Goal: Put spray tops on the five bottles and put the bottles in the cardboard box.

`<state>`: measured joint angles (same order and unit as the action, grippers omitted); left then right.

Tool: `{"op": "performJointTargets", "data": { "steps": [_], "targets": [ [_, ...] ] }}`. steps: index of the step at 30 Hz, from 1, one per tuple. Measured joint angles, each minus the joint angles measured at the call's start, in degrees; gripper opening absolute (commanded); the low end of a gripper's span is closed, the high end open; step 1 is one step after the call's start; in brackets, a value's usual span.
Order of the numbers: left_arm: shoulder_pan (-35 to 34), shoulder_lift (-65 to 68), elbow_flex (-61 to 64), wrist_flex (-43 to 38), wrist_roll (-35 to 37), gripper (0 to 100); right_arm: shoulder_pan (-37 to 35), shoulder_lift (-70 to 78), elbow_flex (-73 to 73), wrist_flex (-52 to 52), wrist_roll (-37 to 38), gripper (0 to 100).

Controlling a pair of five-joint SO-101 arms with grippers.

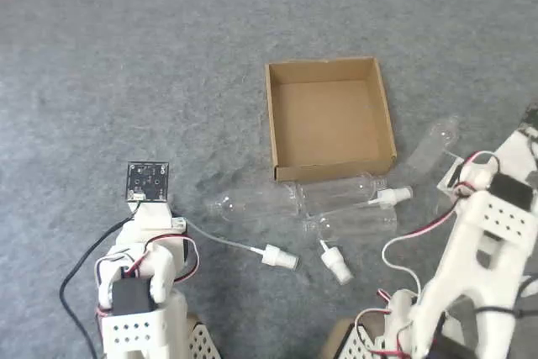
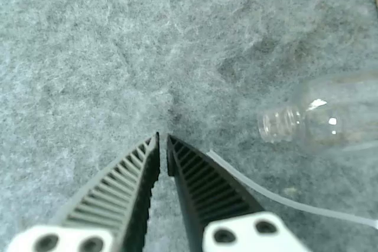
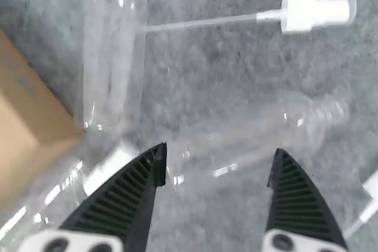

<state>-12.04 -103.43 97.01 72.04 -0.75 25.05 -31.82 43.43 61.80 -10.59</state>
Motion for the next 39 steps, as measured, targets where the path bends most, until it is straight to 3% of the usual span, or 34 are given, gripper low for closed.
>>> {"op": "performJointTargets", "data": {
  "steps": [6, 12, 29, 39],
  "targets": [
    [0.0, 0.0, 0.0, 0.0, 0.0, 1, 6.77, 5.71, -6.86, -7.3, -1.85, 24.2],
    [0.0, 0.0, 0.0, 0.0, 0.0, 1, 11.08, 17.14, -14.86, -8.26, -2.9, 24.2],
    [0.0, 0.0, 0.0, 0.0, 0.0, 1, 13.54, 48.53, -33.85, -8.79, -21.98, 24.3],
    [0.0, 0.0, 0.0, 0.0, 0.0, 1, 13.45, 60.31, -45.19, -9.67, -24.62, 22.9]
  ]
}}
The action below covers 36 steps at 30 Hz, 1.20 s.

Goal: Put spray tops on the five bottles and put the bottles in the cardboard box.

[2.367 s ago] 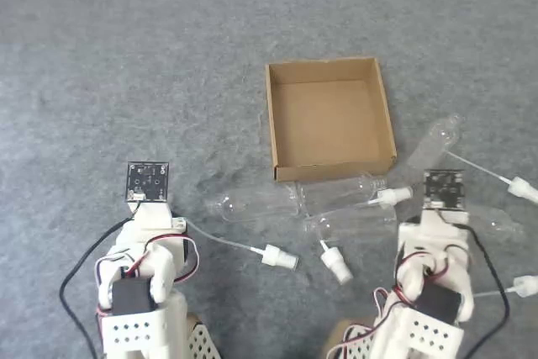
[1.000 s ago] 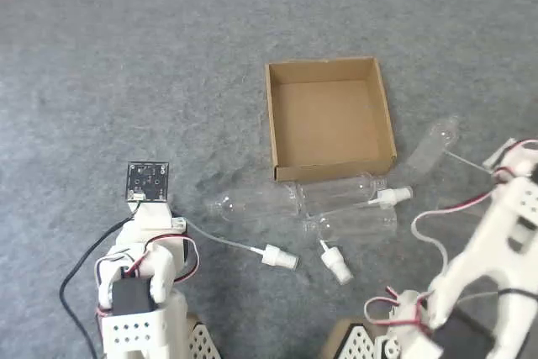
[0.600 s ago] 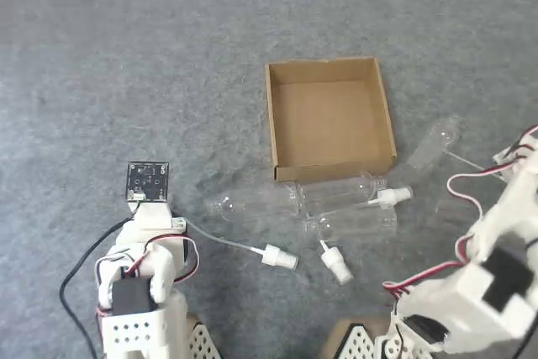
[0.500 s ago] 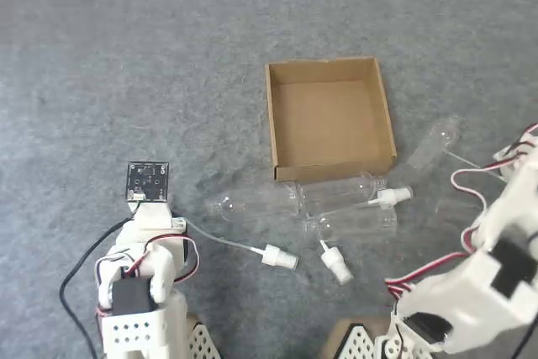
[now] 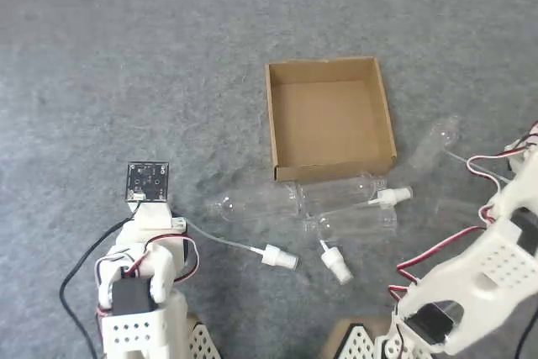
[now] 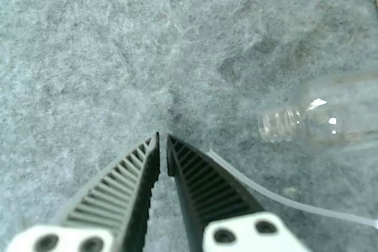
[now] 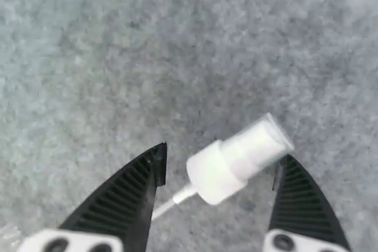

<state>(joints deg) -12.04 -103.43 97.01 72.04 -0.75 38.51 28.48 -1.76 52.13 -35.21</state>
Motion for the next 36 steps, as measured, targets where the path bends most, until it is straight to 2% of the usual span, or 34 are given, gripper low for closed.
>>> {"op": "performJointTargets", "data": {
  "steps": [7, 9, 13, 23, 29, 36],
  "targets": [
    [0.0, 0.0, 0.0, 0.0, 0.0, 1, 1.58, 3.43, -4.04, 0.0, 0.26, 4.4],
    [0.0, 0.0, 0.0, 0.0, 0.0, 1, 1.76, 4.13, -5.01, 0.0, 3.34, 2.2],
    [0.0, 0.0, 0.0, 0.0, 0.0, 1, 1.49, 4.75, -6.51, -1.05, 10.11, 1.9],
    [0.0, 0.0, 0.0, 0.0, 0.0, 1, 1.23, 3.08, -12.92, -0.62, 19.6, 1.7],
    [0.0, 0.0, 0.0, 0.0, 0.0, 1, 0.62, -2.37, -20.13, 5.8, 24.97, 1.8],
    [0.0, 0.0, 0.0, 0.0, 0.0, 1, -6.15, -8.44, -33.85, 18.11, 29.27, 2.0]
  ]
}}
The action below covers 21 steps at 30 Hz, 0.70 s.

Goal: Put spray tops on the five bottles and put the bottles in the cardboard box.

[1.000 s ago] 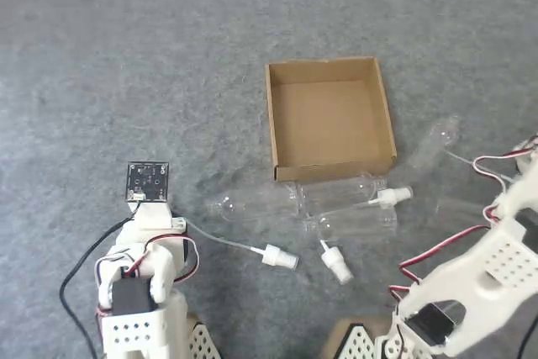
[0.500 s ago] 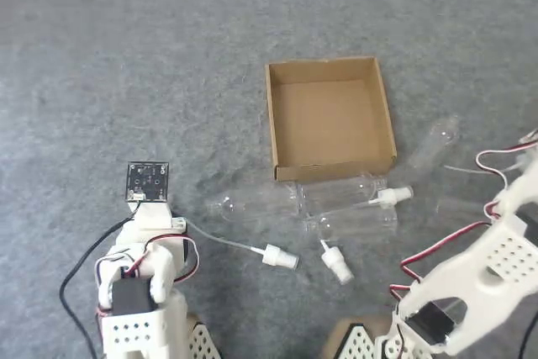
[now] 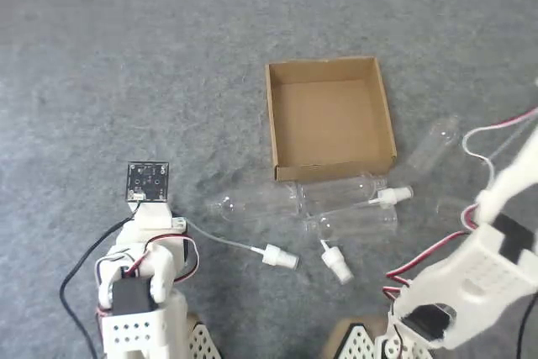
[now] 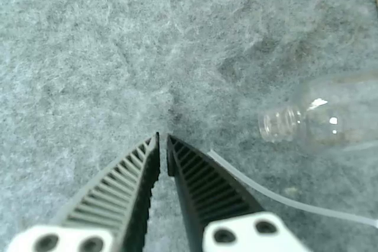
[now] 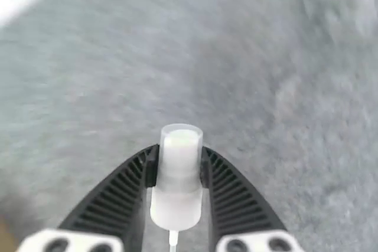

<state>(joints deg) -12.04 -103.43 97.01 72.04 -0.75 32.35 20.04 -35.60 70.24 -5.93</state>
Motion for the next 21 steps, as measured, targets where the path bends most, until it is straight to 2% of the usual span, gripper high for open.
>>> {"op": "performJointTargets", "data": {
  "steps": [6, 11, 15, 21],
  "targets": [
    [0.0, 0.0, 0.0, 0.0, 0.0, 1, -11.78, -4.92, -12.4, 13.01, 4.48, 2.0],
    [0.0, 0.0, 0.0, 0.0, 0.0, 1, -27.6, -7.03, -17.49, 22.86, 5.98, 2.0],
    [0.0, 0.0, 0.0, 0.0, 0.0, 1, -41.23, -7.03, -17.58, 26.46, 6.07, 2.0],
    [0.0, 0.0, 0.0, 0.0, 0.0, 1, -59.43, -2.46, -17.67, 26.55, 6.15, 2.0]
  ]
}}
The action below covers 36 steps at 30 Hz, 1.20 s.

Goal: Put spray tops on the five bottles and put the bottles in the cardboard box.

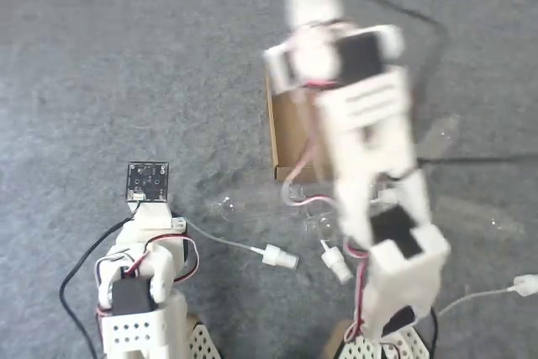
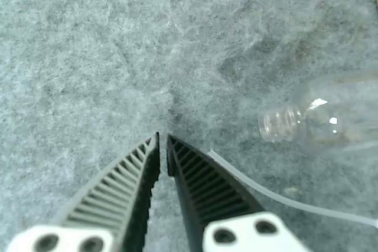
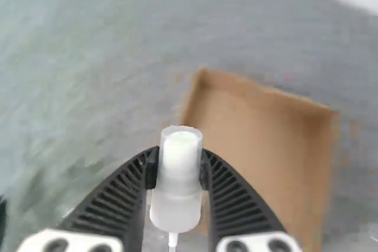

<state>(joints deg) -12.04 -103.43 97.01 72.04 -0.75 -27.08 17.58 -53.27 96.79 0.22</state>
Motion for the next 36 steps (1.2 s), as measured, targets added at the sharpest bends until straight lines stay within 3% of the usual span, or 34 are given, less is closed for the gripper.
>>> {"op": "performJointTargets", "data": {
  "steps": [4, 9, 14, 25, 36],
  "targets": [
    [0.0, 0.0, 0.0, 0.0, 0.0, 1, -8.88, 8.09, -0.18, -3.78, 0.0, 2.0],
    [0.0, 0.0, 0.0, 0.0, 0.0, 1, -14.24, 15.91, -0.18, -10.73, -0.26, 2.1],
    [0.0, 0.0, 0.0, 0.0, 0.0, 1, -14.77, 20.13, -0.18, -16.44, -4.84, 2.2],
    [0.0, 0.0, 0.0, 0.0, 0.0, 1, -12.92, 28.22, -0.18, -17.41, -6.15, 2.6],
    [0.0, 0.0, 0.0, 0.0, 0.0, 1, -11.16, 29.54, -0.18, -14.24, -6.24, 24.1]
  ]
}}
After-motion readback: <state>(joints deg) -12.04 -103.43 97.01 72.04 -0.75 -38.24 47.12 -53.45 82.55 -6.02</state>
